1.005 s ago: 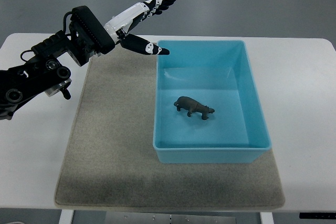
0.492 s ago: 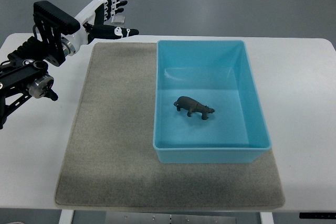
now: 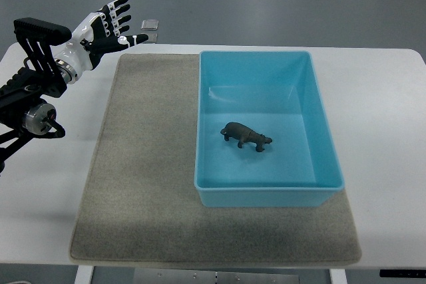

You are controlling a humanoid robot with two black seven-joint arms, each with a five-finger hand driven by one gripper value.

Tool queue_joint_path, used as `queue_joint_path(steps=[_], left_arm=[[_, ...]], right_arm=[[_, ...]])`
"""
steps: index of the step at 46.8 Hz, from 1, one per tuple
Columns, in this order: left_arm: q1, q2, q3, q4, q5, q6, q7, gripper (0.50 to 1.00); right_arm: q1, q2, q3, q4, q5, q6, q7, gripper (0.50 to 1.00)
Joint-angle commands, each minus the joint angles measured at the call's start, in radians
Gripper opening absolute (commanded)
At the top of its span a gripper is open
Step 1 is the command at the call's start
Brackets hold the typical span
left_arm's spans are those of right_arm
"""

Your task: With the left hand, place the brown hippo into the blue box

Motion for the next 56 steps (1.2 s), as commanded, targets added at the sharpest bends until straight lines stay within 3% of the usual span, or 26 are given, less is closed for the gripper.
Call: queue_joint_path(steps=[1,19,56], left_arm=[[0.014,-0.002,-0.029,0.027,-0.008,0.002,0.000,0.999],[0.084,-0.009,-0.140,0.051,-0.016,-0.006,0.000,1.000],[0.144,-0.018,-0.164,0.050,-0.171,-0.053,-0.001,1.000]], right_arm=[[0.000,0.000,0.000,0.000,0.001,0.000,0.000,0.936],[0.000,0.000,0.000,0.000,0.001,0.000,0.000,0.936],[0.000,0.000,0.000,0.000,0.000,0.000,0.000,0.936]])
